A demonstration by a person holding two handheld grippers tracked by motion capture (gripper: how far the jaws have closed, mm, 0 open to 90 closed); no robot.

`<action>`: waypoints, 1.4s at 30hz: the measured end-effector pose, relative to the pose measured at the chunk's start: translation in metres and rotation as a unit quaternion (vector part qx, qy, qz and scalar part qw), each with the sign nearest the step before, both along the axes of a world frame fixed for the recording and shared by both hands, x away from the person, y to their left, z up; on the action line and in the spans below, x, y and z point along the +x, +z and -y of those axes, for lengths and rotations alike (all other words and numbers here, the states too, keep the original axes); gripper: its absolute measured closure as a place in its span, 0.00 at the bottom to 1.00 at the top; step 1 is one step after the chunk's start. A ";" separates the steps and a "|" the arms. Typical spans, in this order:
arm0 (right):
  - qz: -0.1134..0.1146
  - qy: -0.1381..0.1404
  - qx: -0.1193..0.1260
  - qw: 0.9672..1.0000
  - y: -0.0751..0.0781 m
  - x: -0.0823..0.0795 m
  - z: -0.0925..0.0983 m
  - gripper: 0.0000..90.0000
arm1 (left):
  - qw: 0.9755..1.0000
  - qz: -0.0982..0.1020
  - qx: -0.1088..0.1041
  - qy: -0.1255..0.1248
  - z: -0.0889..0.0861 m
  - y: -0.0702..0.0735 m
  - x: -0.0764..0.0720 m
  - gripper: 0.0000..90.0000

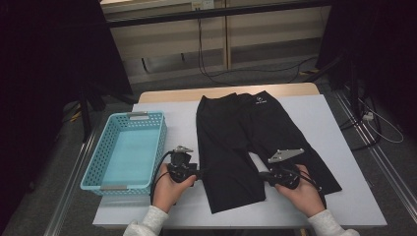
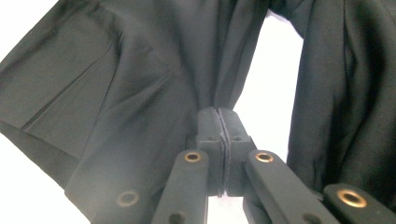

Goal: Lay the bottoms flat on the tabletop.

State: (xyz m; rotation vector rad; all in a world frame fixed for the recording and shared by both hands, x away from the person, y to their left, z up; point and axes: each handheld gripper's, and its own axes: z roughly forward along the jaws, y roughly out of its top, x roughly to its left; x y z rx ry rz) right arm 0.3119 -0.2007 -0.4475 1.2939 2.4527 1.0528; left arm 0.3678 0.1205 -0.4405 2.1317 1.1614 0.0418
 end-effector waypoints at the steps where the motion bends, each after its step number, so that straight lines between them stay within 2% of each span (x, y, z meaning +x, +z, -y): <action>1: 0.000 0.000 0.001 1.000 0.000 0.000 0.000 0.99 | 1.000 -0.006 0.000 -0.003 0.003 0.001 -0.003 0.48; 4: -0.001 0.001 0.001 1.000 0.000 0.000 0.000 0.99 | 0.999 -0.033 -0.006 -0.020 0.008 0.002 -0.008 0.59; 5: -0.001 0.001 0.003 1.000 0.000 0.000 0.000 0.99 | 0.998 -0.046 -0.013 -0.027 0.010 0.001 -0.009 0.67; 7: -0.001 -0.001 0.005 1.000 -0.001 0.000 0.000 0.99 | 0.999 -0.038 -0.005 -0.025 0.012 0.000 -0.012 0.78; 10: 0.001 -0.002 0.005 1.000 -0.001 0.001 0.000 1.00 | 0.998 -0.048 -0.006 -0.026 0.012 -0.001 -0.011 0.96; 11: 0.002 0.000 0.004 1.000 -0.001 0.001 -0.001 1.00 | 0.998 -0.049 -0.008 -0.027 0.011 -0.002 -0.011 0.97; 15: 0.009 0.001 0.003 1.000 -0.001 0.001 -0.001 1.00 | 0.998 -0.060 0.002 -0.028 0.007 0.003 -0.008 1.00; 18: 0.010 0.004 0.003 1.000 -0.001 0.001 -0.001 1.00 | 0.997 -0.072 -0.008 -0.028 -0.004 0.010 -0.005 1.00; 20: 0.006 0.013 0.012 1.000 -0.001 0.000 -0.003 1.00 | 0.997 -0.070 -0.010 -0.022 -0.010 0.013 -0.005 1.00; 22: 0.006 0.023 0.016 1.000 -0.001 -0.001 -0.008 1.00 | 0.998 -0.063 0.001 -0.015 -0.014 0.015 -0.005 1.00; 26: 0.003 0.041 0.014 0.999 0.000 -0.005 -0.022 1.00 | 0.997 -0.076 -0.003 -0.009 -0.022 0.017 -0.006 1.00; 30: 0.007 0.065 0.013 0.998 0.000 -0.009 -0.034 1.00 | 0.997 -0.080 -0.001 -0.005 -0.030 0.020 -0.008 0.99; 32: 0.003 0.080 0.011 0.997 0.000 -0.011 -0.040 1.00 | 0.997 -0.080 -0.006 0.000 -0.032 0.021 -0.008 0.99; 35: 0.007 0.087 0.005 0.996 0.001 -0.013 -0.043 1.00 | 0.997 -0.082 -0.004 0.003 -0.034 0.020 -0.008 0.99; 38: 0.003 0.090 0.009 0.996 0.001 -0.013 -0.043 1.00 | 0.996 -0.085 0.005 0.003 -0.034 0.020 -0.007 0.99; 42: 0.004 0.097 0.009 0.995 0.001 -0.013 -0.045 1.00 | 0.996 -0.088 0.003 0.006 -0.036 0.023 -0.007 0.99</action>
